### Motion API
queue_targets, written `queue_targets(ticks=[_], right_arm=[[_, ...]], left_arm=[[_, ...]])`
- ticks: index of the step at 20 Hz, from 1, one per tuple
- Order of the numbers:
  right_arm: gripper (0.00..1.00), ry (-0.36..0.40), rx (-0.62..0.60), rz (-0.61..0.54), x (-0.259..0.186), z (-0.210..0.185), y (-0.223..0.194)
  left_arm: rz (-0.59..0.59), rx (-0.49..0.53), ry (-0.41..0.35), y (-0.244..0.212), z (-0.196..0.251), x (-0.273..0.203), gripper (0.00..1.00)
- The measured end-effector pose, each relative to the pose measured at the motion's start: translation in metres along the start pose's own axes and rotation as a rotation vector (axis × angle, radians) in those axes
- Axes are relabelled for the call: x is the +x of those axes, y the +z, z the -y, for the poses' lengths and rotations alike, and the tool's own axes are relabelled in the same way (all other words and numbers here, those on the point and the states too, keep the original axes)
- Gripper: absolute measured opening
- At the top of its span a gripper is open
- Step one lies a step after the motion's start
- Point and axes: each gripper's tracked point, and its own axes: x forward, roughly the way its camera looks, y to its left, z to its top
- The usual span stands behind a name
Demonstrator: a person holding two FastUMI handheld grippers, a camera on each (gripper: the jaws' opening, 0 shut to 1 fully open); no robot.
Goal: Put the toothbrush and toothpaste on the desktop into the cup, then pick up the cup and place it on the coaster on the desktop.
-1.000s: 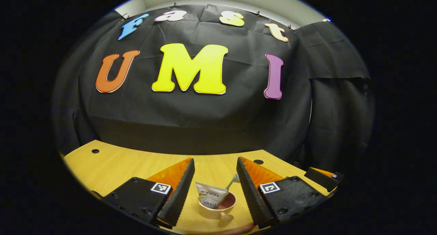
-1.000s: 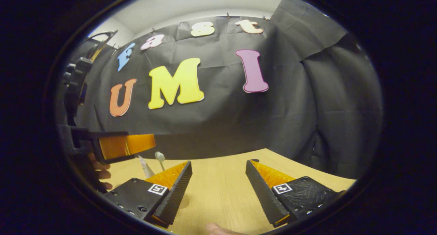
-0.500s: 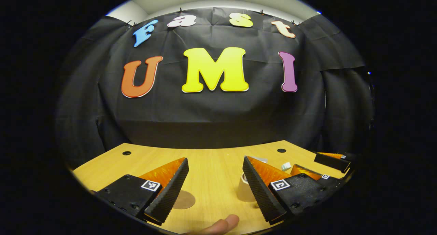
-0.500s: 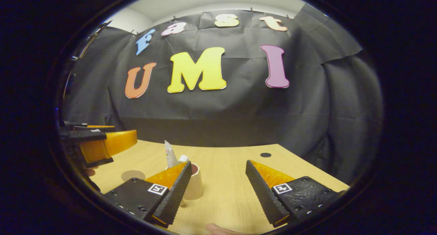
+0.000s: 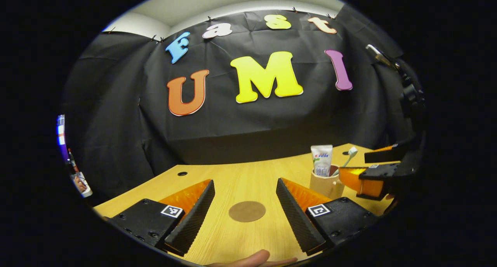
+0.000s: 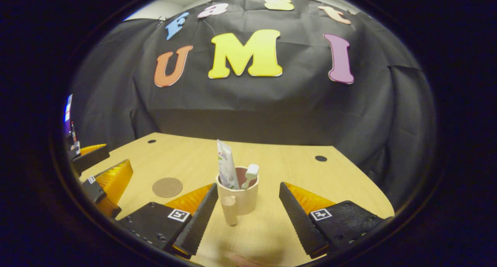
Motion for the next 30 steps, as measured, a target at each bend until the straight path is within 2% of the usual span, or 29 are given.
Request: queue_targets(ticks=[3,7,12,15,17,18,19,21,22,27,30], right_arm=[[0.96,0.006,-0.011,-0.130,0.019,-0.008,-0.004],[0.95,-0.030,-0.005,-0.321,0.035,-0.007,-0.022],[0.95,-0.094,0.018,-0.603,0.049,-0.007,-0.055],[0.88,-0.116,0.057,-0.720,0.050,-0.012,-0.075],[0.81,-0.108,0.069,-0.747,0.050,-0.016,-0.079],[0.73,-0.094,0.089,-0.751,0.050,-0.020,-0.078],[0.70,-0.081,0.114,-0.760,0.050,-0.020,-0.079],[0.51,-0.088,0.102,-0.767,0.048,-0.017,-0.082],[0.27,-0.088,0.077,-0.767,0.048,-0.014,-0.084],[0.20,-0.102,0.057,-0.753,0.042,-0.012,-0.077],[0.20,-0.081,0.045,-0.710,0.039,-0.011,-0.069]], left_arm=[[-0.054,-0.065,0.005,-0.019,-0.009,-0.006,0.98],[-0.015,-0.148,-0.016,-0.015,-0.013,-0.013,0.98],[0.031,-0.189,-0.054,-0.001,-0.013,-0.022,0.98],[0.068,-0.179,-0.065,0.009,-0.014,-0.025,0.98],[0.067,-0.140,-0.047,0.009,-0.019,-0.025,0.98],[0.064,-0.128,-0.043,0.010,-0.020,-0.023,0.98],[0.055,-0.120,-0.051,0.008,-0.019,-0.025,0.98],[0.049,-0.126,-0.076,0.008,-0.013,-0.026,0.95],[0.044,-0.130,-0.087,0.008,-0.010,-0.027,0.98],[0.020,-0.121,-0.100,0.006,0.001,-0.035,0.98],[0.041,-0.117,-0.127,0.015,0.010,-0.044,0.97]])
